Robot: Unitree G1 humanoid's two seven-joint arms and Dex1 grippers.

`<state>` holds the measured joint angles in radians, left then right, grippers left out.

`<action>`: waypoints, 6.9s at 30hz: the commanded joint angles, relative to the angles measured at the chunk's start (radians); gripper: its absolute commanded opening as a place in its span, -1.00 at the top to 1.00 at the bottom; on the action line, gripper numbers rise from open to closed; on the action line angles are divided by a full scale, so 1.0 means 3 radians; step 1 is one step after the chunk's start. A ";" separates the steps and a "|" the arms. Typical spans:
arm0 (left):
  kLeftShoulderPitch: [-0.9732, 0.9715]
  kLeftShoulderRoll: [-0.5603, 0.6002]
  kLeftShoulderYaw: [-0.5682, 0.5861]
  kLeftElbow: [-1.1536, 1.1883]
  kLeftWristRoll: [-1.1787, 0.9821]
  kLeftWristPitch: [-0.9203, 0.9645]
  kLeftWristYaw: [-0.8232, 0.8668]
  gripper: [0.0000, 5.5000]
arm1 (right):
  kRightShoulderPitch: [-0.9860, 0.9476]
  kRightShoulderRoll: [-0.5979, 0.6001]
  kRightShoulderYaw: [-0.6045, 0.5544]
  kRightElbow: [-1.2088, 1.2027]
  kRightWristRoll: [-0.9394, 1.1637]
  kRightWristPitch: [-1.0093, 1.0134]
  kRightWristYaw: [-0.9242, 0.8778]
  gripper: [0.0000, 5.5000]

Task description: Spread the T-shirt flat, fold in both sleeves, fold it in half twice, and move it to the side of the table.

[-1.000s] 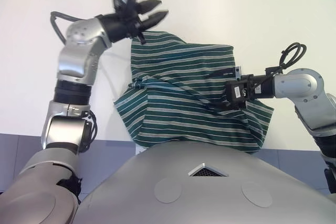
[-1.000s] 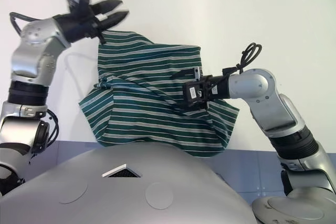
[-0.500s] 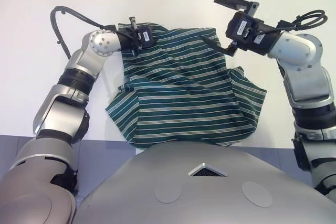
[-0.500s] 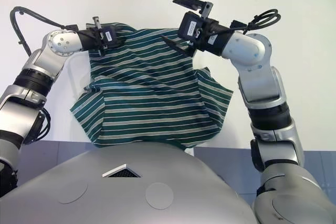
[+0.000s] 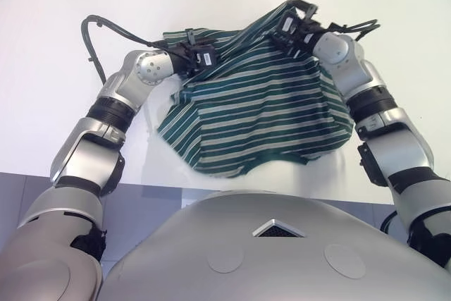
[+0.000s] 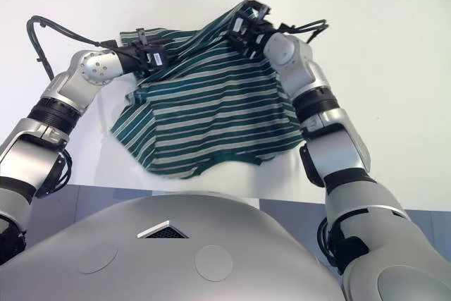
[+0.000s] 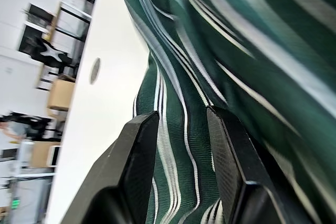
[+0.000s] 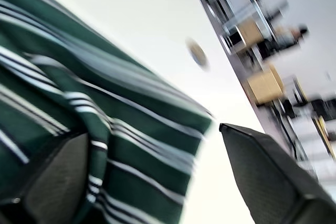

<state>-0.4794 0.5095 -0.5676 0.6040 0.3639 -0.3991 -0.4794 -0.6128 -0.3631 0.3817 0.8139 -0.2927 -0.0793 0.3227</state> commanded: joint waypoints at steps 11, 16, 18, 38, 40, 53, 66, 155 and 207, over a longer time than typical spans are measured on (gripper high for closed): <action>0.0419 0.0014 -0.0091 0.0492 0.0135 0.0399 -0.0184 0.40 | 0.1059 -0.1247 -0.0132 -0.1342 0.0636 -0.0266 0.1979 -0.52; 0.1022 0.1013 -0.0049 -0.0740 -0.0329 -0.0050 -0.1117 0.40 | 0.2074 -0.1962 -0.0045 -0.2848 0.0856 -0.0086 0.2602 -0.52; 0.1275 0.1310 0.0116 -0.1408 -0.0962 0.0075 -0.1528 0.40 | 0.2193 -0.2047 -0.0195 -0.3191 0.1027 0.0072 0.2596 -0.52; -0.0392 -0.0572 0.0289 -0.0771 -0.1687 0.1259 -0.1380 0.40 | 0.1861 -0.1348 0.0143 -0.3459 0.0562 0.0507 0.2195 -0.52; -0.0432 -0.0716 -0.0041 -0.0553 -0.1280 0.0970 -0.1474 0.40 | 0.1930 -0.1324 0.0225 -0.3400 0.0520 0.0506 0.2190 -0.52; -0.0736 -0.0813 -0.0428 0.1372 -0.0125 0.0042 -0.1009 0.40 | 0.2115 -0.1567 0.0429 -0.3094 0.0170 0.0542 0.2115 -0.52; -0.1193 0.0543 0.0513 0.2386 -0.0438 0.0370 -0.0821 0.40 | 0.2256 -0.1711 0.0560 -0.2887 0.0085 0.0446 0.1995 -0.52; 0.0386 0.0099 0.1963 -0.1037 -0.2449 0.1202 -0.1832 0.40 | -0.0267 -0.0164 0.0398 -0.0011 -0.0755 0.0368 -0.0592 -0.52; 0.1091 0.0303 0.0781 -0.0439 -0.0365 0.0165 -0.0383 0.40 | 0.1963 -0.2438 -0.0829 -0.2512 0.1230 -0.0066 0.3101 -0.52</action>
<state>-0.2024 0.5627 -0.3125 0.4097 0.2106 -0.3729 -0.5505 -0.0030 -1.1228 0.1584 0.0772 0.0404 -0.1254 1.2551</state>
